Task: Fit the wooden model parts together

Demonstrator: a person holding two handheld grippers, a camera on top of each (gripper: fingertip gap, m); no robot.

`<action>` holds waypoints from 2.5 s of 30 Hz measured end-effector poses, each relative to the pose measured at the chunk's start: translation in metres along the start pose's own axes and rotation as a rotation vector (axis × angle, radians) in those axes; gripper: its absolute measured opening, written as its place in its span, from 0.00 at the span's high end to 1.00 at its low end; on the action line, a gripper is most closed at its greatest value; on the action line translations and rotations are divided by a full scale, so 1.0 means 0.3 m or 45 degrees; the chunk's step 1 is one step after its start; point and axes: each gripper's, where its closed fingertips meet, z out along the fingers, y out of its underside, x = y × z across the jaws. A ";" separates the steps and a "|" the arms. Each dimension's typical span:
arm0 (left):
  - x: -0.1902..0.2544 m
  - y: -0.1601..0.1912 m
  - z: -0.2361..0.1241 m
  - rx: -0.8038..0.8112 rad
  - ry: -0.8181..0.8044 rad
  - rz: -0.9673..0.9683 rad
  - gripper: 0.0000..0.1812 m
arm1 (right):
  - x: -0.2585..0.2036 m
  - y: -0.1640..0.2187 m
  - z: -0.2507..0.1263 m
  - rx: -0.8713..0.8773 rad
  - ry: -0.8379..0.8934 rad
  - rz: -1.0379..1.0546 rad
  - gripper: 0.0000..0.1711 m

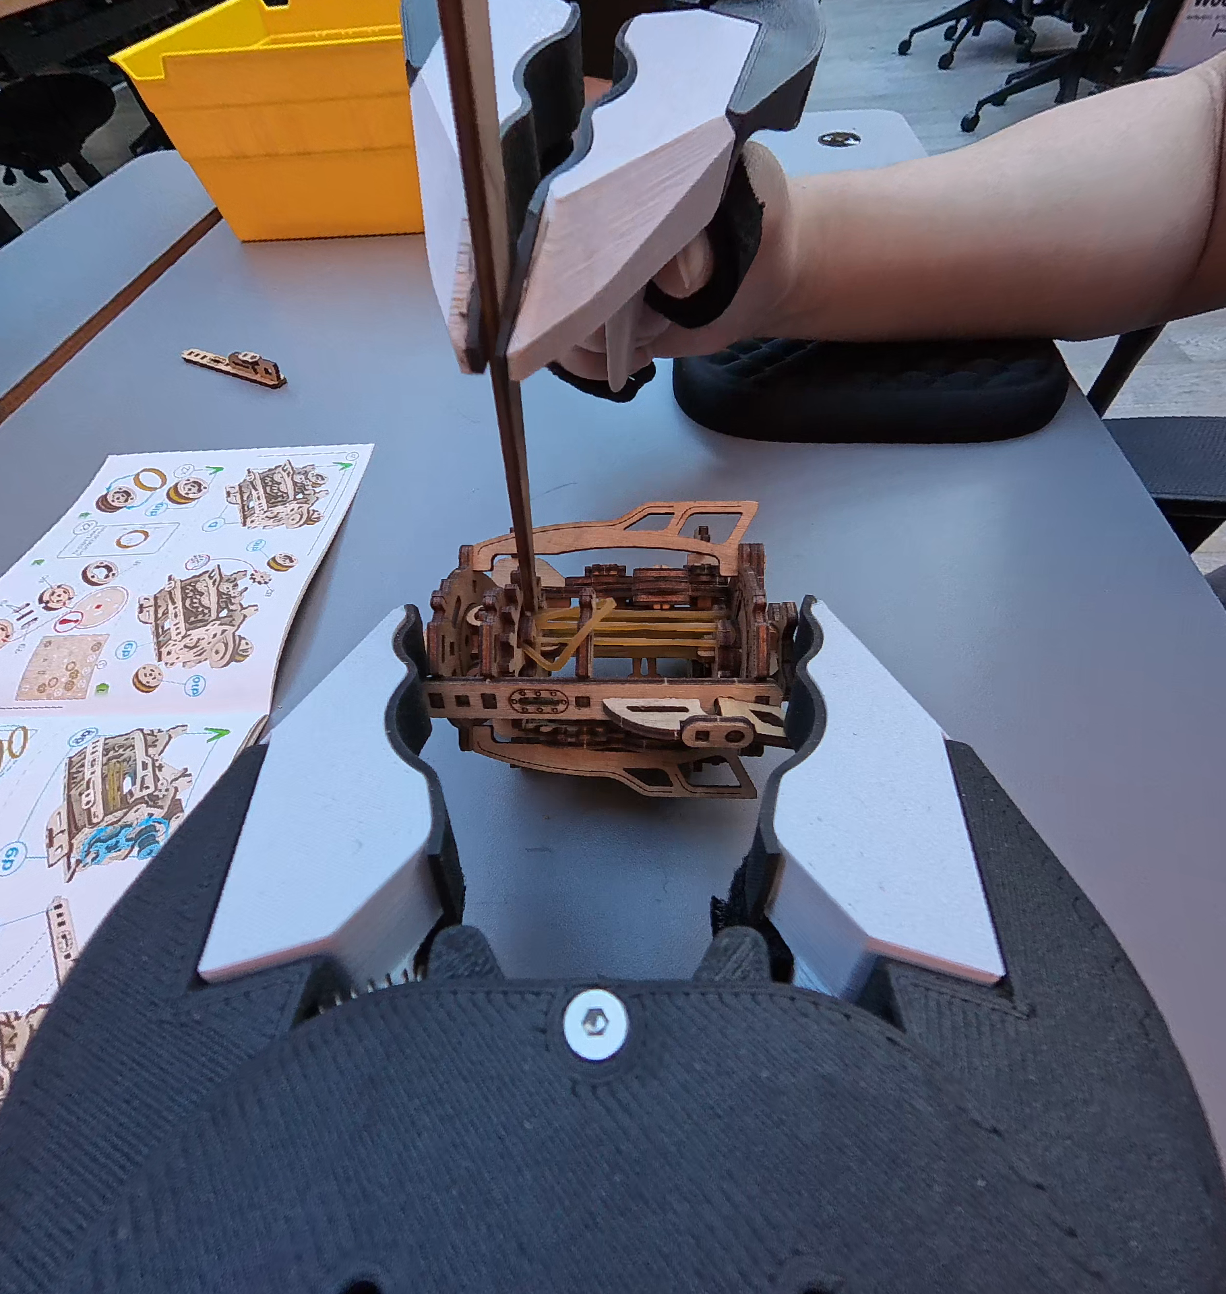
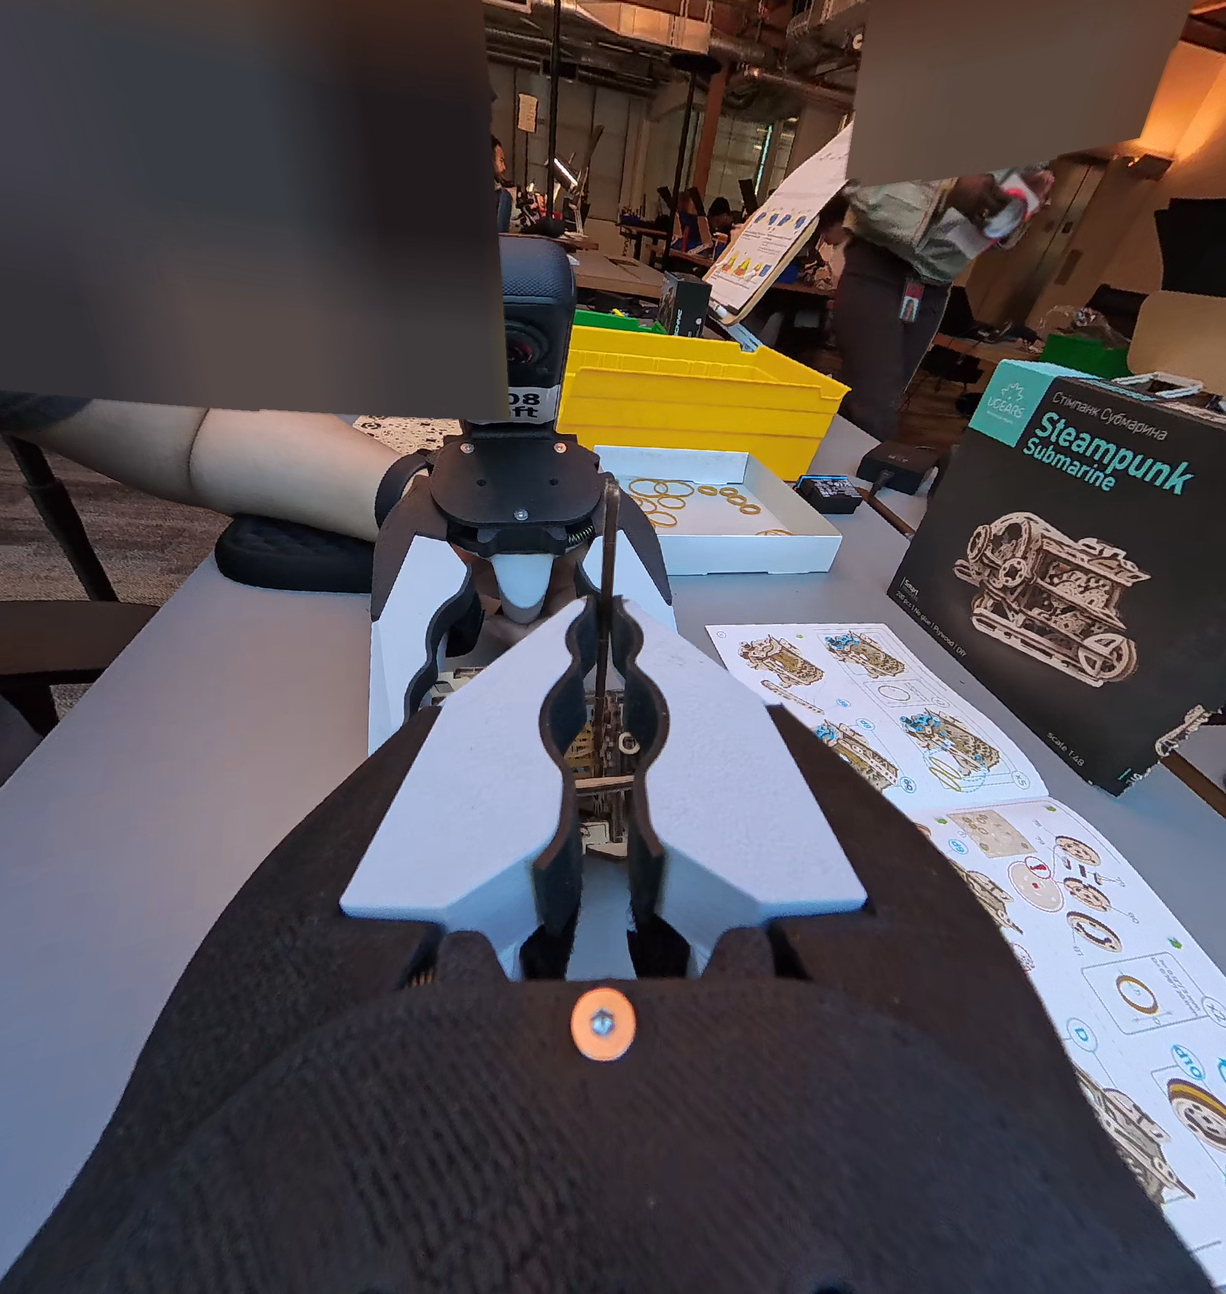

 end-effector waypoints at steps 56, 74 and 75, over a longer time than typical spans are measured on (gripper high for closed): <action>0.003 0.000 0.000 0.000 0.009 0.014 0.43 | -0.093 -0.037 -0.014 0.094 -0.064 -0.099 1.00; 0.004 0.000 0.000 -0.001 0.009 0.017 0.43 | -0.056 -0.012 0.006 0.170 -0.313 0.297 1.00; 0.004 0.000 0.000 -0.001 0.009 0.016 0.43 | -0.050 -0.009 0.006 0.181 -0.327 0.329 1.00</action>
